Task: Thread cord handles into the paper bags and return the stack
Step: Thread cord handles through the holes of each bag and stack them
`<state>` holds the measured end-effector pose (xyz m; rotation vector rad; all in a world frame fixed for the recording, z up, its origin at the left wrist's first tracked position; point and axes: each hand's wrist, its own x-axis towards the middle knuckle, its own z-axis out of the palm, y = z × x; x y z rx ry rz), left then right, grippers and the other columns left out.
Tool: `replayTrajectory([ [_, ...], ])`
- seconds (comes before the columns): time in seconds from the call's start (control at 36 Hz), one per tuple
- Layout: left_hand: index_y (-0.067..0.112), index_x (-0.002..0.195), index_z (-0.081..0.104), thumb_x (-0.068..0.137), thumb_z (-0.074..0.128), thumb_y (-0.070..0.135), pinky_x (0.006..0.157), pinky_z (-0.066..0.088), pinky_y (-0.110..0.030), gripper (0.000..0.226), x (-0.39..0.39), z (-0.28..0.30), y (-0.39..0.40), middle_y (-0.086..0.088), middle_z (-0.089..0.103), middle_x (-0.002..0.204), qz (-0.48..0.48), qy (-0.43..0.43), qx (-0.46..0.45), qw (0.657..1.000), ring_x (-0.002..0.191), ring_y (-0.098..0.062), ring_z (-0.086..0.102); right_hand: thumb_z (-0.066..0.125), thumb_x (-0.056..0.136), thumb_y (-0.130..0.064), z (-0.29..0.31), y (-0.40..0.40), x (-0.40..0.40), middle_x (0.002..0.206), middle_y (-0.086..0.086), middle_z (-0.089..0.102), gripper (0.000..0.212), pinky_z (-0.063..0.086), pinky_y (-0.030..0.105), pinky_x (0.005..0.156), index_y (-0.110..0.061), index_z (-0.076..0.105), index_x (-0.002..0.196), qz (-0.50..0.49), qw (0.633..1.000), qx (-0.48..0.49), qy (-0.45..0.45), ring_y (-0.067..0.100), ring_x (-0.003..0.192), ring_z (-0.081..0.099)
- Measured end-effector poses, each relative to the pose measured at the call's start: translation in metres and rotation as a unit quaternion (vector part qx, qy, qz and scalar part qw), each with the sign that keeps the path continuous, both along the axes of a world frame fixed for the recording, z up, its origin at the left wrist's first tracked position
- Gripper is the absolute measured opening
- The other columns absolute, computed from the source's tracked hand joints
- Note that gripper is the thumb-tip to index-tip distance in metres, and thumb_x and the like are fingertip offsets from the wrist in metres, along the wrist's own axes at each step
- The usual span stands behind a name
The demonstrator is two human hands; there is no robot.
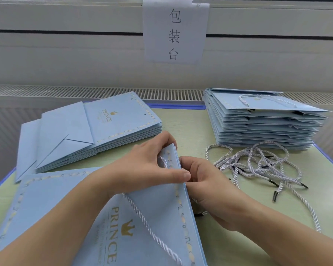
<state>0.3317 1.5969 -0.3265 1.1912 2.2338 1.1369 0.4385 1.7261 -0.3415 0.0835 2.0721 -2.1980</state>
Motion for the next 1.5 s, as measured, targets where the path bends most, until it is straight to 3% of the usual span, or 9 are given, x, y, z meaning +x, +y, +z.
replayTrajectory([
  [0.17,0.013,0.098,0.053,0.052,0.06,0.013,0.06,0.046,-0.028,0.047,-0.004,0.005,-0.005,-0.003,0.057,0.084,-0.066,-0.284,0.067,0.954,0.07,-0.016,0.055,0.057,0.089,0.007,0.003,-0.004,0.0,0.072,0.012,0.068,0.01,0.046,0.018,0.046,-0.002,0.056,0.092,-0.029,0.999,-0.023,0.016,0.013,0.053,0.06],
  [0.28,0.008,0.099,0.053,0.043,0.058,0.01,0.068,0.048,-0.034,0.056,-0.015,-0.001,-0.011,-0.009,0.061,0.095,-0.082,-0.379,0.111,0.915,0.076,-0.022,0.06,0.054,0.088,0.011,0.003,-0.004,-0.001,0.062,0.01,0.064,0.017,0.043,0.02,0.047,-0.004,0.047,0.089,-0.051,0.998,0.004,0.039,0.015,0.048,0.053],
  [0.47,0.008,0.089,0.052,0.044,0.041,-0.006,0.067,0.044,-0.035,0.048,-0.014,-0.003,-0.003,-0.008,0.064,0.087,-0.02,-0.365,0.132,0.921,0.072,-0.021,0.057,0.056,0.087,-0.015,0.007,-0.003,0.004,0.061,0.0,0.06,0.012,0.043,0.02,0.049,-0.009,0.045,0.086,-0.035,0.999,-0.013,0.023,0.01,0.049,0.054],
  [0.61,0.007,0.086,0.052,0.043,0.038,-0.006,0.059,0.044,-0.03,0.047,-0.012,-0.007,0.001,-0.008,0.064,0.078,0.03,-0.347,0.148,0.926,0.063,-0.019,0.058,0.056,0.074,-0.025,0.002,-0.003,0.007,0.06,0.004,0.052,0.015,0.034,0.031,0.054,-0.027,0.045,0.084,-0.042,0.966,0.231,0.111,0.021,0.055,0.042],
  [0.75,0.007,0.085,0.05,0.042,0.036,-0.006,0.07,0.048,-0.035,0.047,-0.013,-0.009,0.002,-0.011,0.069,0.081,0.064,-0.326,0.153,0.931,0.074,-0.024,0.064,0.05,0.078,-0.025,0.001,0.001,0.004,0.066,-0.009,0.057,0.036,0.033,0.015,0.056,-0.035,0.06,0.111,-0.026,0.905,0.41,0.112,0.009,0.055,0.043],
  [0.94,0.006,0.085,0.048,0.042,0.036,-0.005,0.082,0.047,-0.045,0.046,-0.011,-0.013,0.004,-0.012,0.07,0.083,0.083,-0.303,0.143,0.939,0.085,-0.029,0.065,0.053,0.086,-0.015,0.004,0.0,-0.004,0.059,-0.007,0.046,0.031,0.03,0.017,0.051,-0.035,0.071,0.101,-0.024,0.899,0.428,0.082,0.006,0.052,0.042],
  [1.08,0.008,0.084,0.048,0.043,0.036,-0.003,0.07,0.048,-0.034,0.044,-0.011,-0.012,0.004,-0.009,0.07,0.083,0.083,-0.302,0.131,0.941,0.086,-0.028,0.064,0.057,0.086,-0.015,-0.002,-0.003,-0.005,0.092,-0.01,0.055,0.028,0.044,0.029,0.076,-0.037,0.073,0.093,-0.032,0.9,0.43,0.072,0.006,0.079,0.05],
  [1.22,0.008,0.085,0.049,0.043,0.037,-0.003,0.067,0.048,-0.031,0.045,-0.01,-0.012,0.003,-0.01,0.071,0.085,0.087,-0.308,0.131,0.938,0.089,-0.028,0.064,0.066,0.084,-0.013,-0.002,0.0,-0.006,0.096,-0.012,0.055,0.029,0.034,0.01,0.06,-0.039,0.067,0.072,-0.033,0.916,0.392,0.076,-0.003,0.062,0.046],
  [1.5,0.009,0.084,0.051,0.045,0.04,-0.001,0.053,0.047,-0.023,0.041,-0.009,-0.01,0.004,-0.005,0.069,0.082,0.069,-0.315,0.123,0.939,0.072,-0.02,0.063,0.073,0.079,-0.013,-0.01,-0.003,-0.005,0.114,-0.031,0.04,0.025,0.038,0.015,0.067,-0.035,0.068,0.068,-0.124,0.926,0.323,0.149,-0.001,0.09,0.051],
])
